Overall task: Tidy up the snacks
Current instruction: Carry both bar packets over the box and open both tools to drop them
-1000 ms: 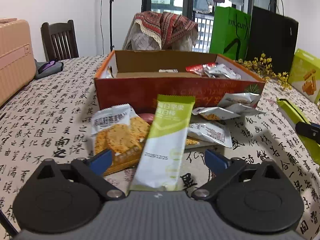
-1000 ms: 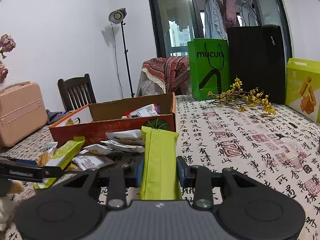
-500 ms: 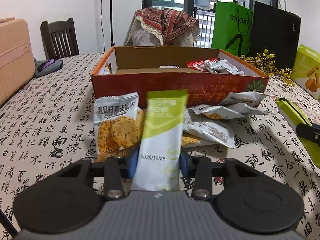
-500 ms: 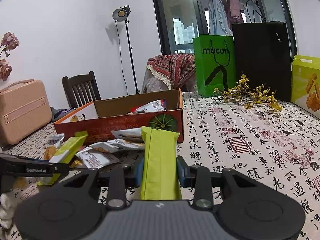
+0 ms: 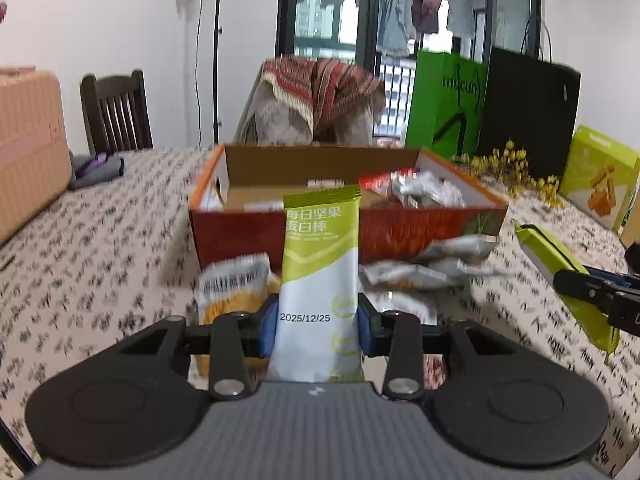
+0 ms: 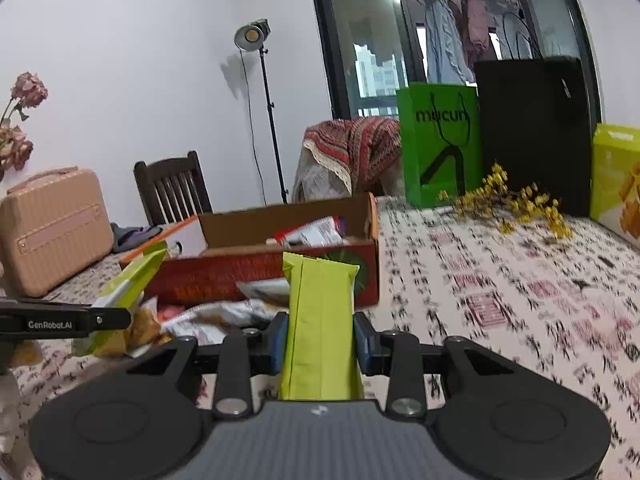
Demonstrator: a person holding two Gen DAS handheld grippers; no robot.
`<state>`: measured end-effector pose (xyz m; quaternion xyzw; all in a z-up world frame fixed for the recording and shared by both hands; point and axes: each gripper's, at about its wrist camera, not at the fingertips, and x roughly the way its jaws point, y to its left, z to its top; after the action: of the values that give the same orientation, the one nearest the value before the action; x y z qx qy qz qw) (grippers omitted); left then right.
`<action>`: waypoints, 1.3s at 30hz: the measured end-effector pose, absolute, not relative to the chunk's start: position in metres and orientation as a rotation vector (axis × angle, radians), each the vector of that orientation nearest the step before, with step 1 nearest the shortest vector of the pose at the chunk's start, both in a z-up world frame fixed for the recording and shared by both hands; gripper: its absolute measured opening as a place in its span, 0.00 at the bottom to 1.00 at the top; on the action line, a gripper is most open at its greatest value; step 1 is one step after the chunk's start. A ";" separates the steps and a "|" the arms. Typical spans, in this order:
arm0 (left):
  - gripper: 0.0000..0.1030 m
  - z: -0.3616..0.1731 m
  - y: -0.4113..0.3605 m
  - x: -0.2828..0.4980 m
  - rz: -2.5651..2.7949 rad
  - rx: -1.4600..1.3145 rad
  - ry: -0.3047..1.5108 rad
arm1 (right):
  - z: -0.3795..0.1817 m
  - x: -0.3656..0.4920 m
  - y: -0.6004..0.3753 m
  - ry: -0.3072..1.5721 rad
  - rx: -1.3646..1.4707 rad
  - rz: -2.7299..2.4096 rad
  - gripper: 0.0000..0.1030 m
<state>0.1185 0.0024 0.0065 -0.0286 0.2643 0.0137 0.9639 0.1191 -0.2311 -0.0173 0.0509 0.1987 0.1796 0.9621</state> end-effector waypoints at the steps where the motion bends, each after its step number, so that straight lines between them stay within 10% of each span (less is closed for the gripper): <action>1: 0.38 0.011 0.003 0.119 0.028 -0.055 0.524 | -0.013 0.121 -0.230 0.394 0.100 0.365 0.32; 37: 0.40 0.032 0.022 0.286 0.135 -0.117 0.480 | 0.016 0.319 -0.123 0.470 0.043 0.353 0.33; 39: 0.67 0.029 0.025 0.286 0.144 -0.122 0.478 | 0.012 0.325 -0.124 0.496 0.044 0.346 0.35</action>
<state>0.2857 0.0249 0.0292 -0.0602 0.2364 0.0711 0.9672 0.3254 -0.1242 0.0116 0.0217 0.2443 0.1704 0.9544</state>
